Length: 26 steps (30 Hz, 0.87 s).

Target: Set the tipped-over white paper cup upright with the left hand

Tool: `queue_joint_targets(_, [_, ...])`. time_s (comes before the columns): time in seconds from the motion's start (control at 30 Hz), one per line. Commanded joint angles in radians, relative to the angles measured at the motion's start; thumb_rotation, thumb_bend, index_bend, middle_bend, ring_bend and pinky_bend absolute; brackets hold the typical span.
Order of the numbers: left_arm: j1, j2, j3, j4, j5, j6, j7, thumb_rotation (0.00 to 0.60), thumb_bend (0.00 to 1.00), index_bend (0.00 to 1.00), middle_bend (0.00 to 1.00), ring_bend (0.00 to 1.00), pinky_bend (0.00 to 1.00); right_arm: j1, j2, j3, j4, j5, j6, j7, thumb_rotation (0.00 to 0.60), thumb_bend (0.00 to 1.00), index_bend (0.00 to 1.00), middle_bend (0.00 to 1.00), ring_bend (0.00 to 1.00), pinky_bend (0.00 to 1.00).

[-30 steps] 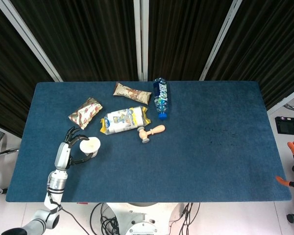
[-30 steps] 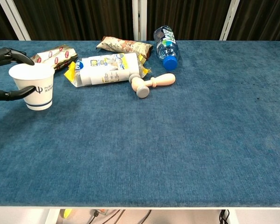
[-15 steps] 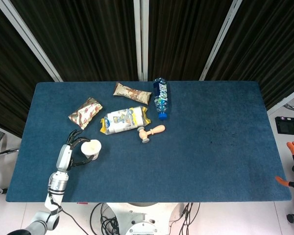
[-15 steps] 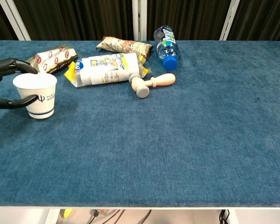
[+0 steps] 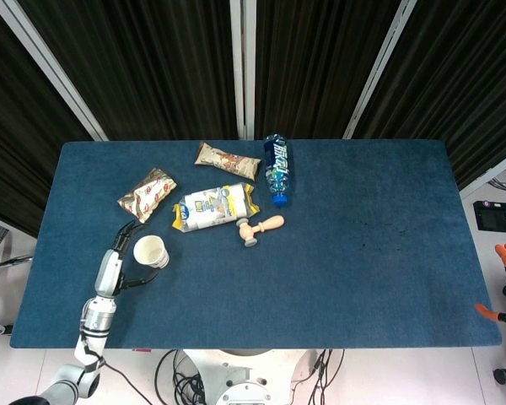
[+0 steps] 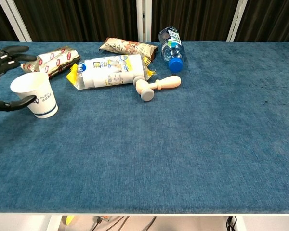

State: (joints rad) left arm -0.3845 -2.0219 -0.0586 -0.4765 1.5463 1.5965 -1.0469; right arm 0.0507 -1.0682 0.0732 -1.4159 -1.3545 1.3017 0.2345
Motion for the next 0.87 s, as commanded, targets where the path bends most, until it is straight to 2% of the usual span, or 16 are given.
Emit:
queue_joint_targets(0.03, [-0.003, 0.046, -0.013, -0.050, 0.020, 0.087, 0.023, 0.600, 0.21, 0.10, 0.11, 0.00, 0.00, -0.002, 0.002, 0.002, -0.001, -0.001, 0.006, 0.003, 0.600, 0.04, 0.00, 0.00, 0.00, 0.00])
queue_joint_targets(0.17, [0.000, 0.180, -0.036, -0.182, 0.032, 0.168, 0.095, 0.600, 0.21, 0.09, 0.10, 0.00, 0.01, -0.007, 0.006, 0.003, -0.001, -0.006, 0.018, 0.009, 0.600, 0.04, 0.00, 0.00, 0.00, 0.00])
queue_joint_targets(0.27, [0.022, 0.397, -0.007, -0.395, 0.047, 0.134, 0.223, 0.600, 0.22, 0.08, 0.15, 0.02, 0.05, -0.011, 0.007, 0.003, 0.000, -0.006, 0.027, 0.011, 0.600, 0.04, 0.00, 0.00, 0.00, 0.00])
queue_joint_targets(0.33, [0.051, 0.577, 0.036, -0.586, 0.041, 0.064, 0.391, 0.600, 0.21, 0.05, 0.19, 0.09, 0.17, -0.014, 0.005, 0.004, 0.000, -0.007, 0.035, 0.009, 0.600, 0.04, 0.00, 0.00, 0.00, 0.00])
queue_joint_targets(0.37, [0.064, 0.651, 0.058, -0.667, 0.034, 0.028, 0.481, 0.600, 0.21, 0.04, 0.18, 0.12, 0.23, -0.015, 0.002, 0.004, 0.001, -0.008, 0.039, 0.005, 0.600, 0.04, 0.00, 0.00, 0.00, 0.00])
queue_joint_targets(0.4, [0.080, 0.736, 0.083, -0.762, 0.017, -0.014, 0.618, 0.600, 0.21, 0.04, 0.15, 0.11, 0.23, -0.016, 0.000, 0.002, 0.002, -0.012, 0.044, -0.004, 0.600, 0.04, 0.00, 0.00, 0.00, 0.00])
queue_joint_targets(0.47, [0.104, 0.827, 0.113, -0.872, -0.016, -0.066, 0.826, 0.600, 0.20, 0.05, 0.06, 0.02, 0.12, -0.019, -0.004, 0.000, -0.001, -0.018, 0.053, -0.015, 0.600, 0.04, 0.00, 0.00, 0.00, 0.00])
queue_joint_targets(0.5, [0.118, 0.868, 0.132, -0.932, -0.040, -0.097, 0.937, 0.600, 0.19, 0.04, 0.04, 0.00, 0.08, -0.021, -0.007, 0.001, -0.003, -0.022, 0.064, -0.024, 0.600, 0.04, 0.00, 0.00, 0.00, 0.00])
queue_joint_targets(0.6, [0.149, 0.903, 0.150, -1.015, -0.083, -0.126, 1.065, 0.600, 0.17, 0.01, 0.01, 0.00, 0.01, -0.028, -0.024, 0.008, 0.002, -0.036, 0.109, -0.049, 0.600, 0.04, 0.00, 0.00, 0.00, 0.00])
queue_joint_targets(0.87, [0.196, 0.894, 0.132, -1.007, -0.113, -0.119, 1.089, 0.600, 0.17, 0.00, 0.00, 0.00, 0.00, -0.029, -0.051, 0.004, 0.002, -0.055, 0.128, -0.075, 0.600, 0.04, 0.00, 0.00, 0.00, 0.00])
